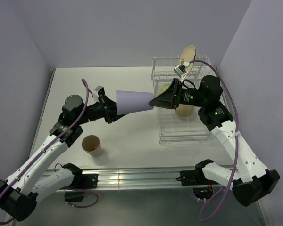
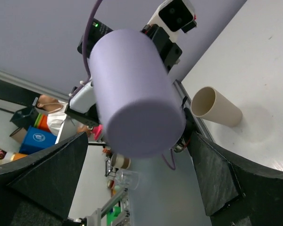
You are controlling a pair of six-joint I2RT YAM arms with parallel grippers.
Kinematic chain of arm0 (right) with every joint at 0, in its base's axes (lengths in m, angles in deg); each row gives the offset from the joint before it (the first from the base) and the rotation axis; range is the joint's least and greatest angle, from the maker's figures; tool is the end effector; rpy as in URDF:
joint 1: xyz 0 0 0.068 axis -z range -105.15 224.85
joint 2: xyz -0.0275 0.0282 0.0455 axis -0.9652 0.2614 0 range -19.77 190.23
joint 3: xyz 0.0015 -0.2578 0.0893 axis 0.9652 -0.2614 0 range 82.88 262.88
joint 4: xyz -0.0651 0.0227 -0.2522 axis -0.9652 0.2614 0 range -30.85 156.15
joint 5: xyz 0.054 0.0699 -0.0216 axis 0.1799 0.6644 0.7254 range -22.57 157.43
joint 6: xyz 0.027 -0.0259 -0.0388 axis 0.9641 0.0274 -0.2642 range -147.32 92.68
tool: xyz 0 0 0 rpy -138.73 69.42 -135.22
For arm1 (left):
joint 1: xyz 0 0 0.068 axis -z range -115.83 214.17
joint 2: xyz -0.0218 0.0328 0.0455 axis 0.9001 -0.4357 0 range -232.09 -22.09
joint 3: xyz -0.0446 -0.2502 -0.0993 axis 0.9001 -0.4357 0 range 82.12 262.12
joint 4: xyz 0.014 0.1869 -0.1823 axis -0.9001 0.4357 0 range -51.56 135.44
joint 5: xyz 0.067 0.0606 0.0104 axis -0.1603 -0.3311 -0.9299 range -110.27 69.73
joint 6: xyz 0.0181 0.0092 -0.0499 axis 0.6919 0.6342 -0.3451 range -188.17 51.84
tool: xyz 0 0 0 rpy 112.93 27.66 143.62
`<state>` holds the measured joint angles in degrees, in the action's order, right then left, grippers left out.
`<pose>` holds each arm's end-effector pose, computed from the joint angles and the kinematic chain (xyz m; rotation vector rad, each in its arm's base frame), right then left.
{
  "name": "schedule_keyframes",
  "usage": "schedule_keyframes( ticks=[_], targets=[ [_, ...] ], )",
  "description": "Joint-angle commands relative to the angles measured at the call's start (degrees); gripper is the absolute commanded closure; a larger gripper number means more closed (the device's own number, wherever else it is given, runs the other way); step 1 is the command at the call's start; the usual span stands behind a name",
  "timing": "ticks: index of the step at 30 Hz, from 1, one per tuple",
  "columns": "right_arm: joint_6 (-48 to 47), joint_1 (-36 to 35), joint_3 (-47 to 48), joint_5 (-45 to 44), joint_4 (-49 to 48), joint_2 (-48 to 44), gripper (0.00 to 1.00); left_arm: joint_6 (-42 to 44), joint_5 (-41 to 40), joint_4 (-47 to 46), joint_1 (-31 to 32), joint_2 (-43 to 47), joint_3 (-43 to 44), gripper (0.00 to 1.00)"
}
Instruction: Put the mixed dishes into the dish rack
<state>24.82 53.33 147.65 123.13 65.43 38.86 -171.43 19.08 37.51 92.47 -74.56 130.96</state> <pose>0.1882 0.1058 0.4245 -0.4058 1.8324 1.6949 0.1733 -0.1189 0.3624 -0.7034 2.0842 -2.1167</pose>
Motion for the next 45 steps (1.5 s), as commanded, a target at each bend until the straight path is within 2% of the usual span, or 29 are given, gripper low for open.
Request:
schedule_keyframes(
  ticks=[1, 7, 9, 10, 11, 14, 15, 20, 24, 27, 30, 31, 32, 33, 34, 35, 37, 38, 39, 42, 45],
  targets=[
    [3.6, 0.2, -1.0, 2.3, -9.5, 0.5, 0.04, -4.3, -3.0, -10.5, 3.8, -1.0, -0.1, 1.0],
    [5.3, 0.2, -1.4, 2.7, -13.0, 1.6, 0.05, -4.7, -5.6, -11.4, 8.2, -2.3, 0.2, 1.0],
    [6.6, 0.2, -1.9, 3.4, -14.7, 2.0, 0.09, -4.8, -6.4, -12.1, 9.4, -2.6, -0.1, 1.0],
    [7.6, 0.2, -2.5, 3.8, -16.2, 1.9, 0.12, -4.8, -6.7, -12.1, 9.8, -2.6, -0.1, 1.0],
    [8.9, 0.2, -3.7, 4.2, -18.1, 1.8, 0.2, -4.9, -7.1, -12.3, 10.1, -2.6, -0.3, 1.0],
    [15.4, 0.2, -7.0, 6.8, -26.8, 1.1, 0.36, -6.5, -7.4, -14.9, 10.2, -2.6, -2.1, 1.0],
    [18.2, 0.1, -7.7, 7.7, -31.0, 0.8, 0.37, -6.9, -7.4, -16.0, 10.2, -2.8, -2.3, 1.0],
    [19.9, -1.1, -9.9, 9.8, -35.1, -0.8, 0.19, -6.7, -6.9, -16.6, 10.4, -4.2, -1.2, 1.0],
    [22.0, -1.9, -10.5, 10.6, -38.9, -1.2, 0.17, -6.7, -6.4, -17.3, 10.3, -5.6, -0.2, 1.0],
    [21.7, -2.0, -10.2, 10.8, -38.5, -1.2, 0.2, -6.5, -6.0, -17.4, 10.3, -6.4, 0.4, 1.0],
    [18.1, -1.9, -9.0, 10.5, -33.6, -1.1, 0.34, -6.3, -5.8, -17.5, 10.5, -6.8, 0.7, 1.0],
    [17.7, -1.9, -8.6, 10.4, -33.2, -0.9, 0.62, -6.2, -5.8, -17.5, 10.5, -6.8, 0.6, 1.0],
    [17.6, -1.9, -8.1, 10.2, -32.7, -0.7, 0.85, -6.2, -5.8, -17.5, 10.4, -6.7, 0.4, 1.0],
    [17.0, -1.9, -7.7, 9.9, -31.7, -0.6, 1.0, -6.2, -5.8, -17.5, 10.5, -6.5, 0.1, 1.0],
    [16.2, -1.9, -7.4, 9.4, -30.5, -0.6, 1.0, -6.1, -5.9, -17.6, 10.5, -6.3, -0.8, 0.98],
    [14.8, -1.8, -6.2, 8.8, -28.3, -0.8, 1.0, -6.2, -6.4, -17.6, 10.5, -5.9, -1.4, 0.65],
    [6.8, -1.4, -2.0, 4.7, -16.0, -1.2, 1.0, -4.4, -6.9, -13.9, 10.4, -4.5, -2.1, 0.27],
    [2.9, -1.2, -0.3, 2.8, -10.1, -1.3, 1.0, -2.9, -7.2, -11.2, 10.3, -4.0, -1.8, 0.01],
    [-4.0, -0.7, 1.7, 0.5, 1.2, -1.2, 1.0, 0.4, -7.9, -5.5, 10.1, -3.2, -1.6, 0.01],
    [-12.9, 0.3, 7.4, -8.7, 17.6, -0.9, 1.0, 5.3, -8.9, 0.9, 9.5, -1.3, -1.0, 0.01],
    [-17.6, 1.5, 10.5, -17.8, 29.1, -1.4, 1.0, 8.8, -10.9, 10.3, 7.8, 1.6, -0.9, 0.01]
  ],
)
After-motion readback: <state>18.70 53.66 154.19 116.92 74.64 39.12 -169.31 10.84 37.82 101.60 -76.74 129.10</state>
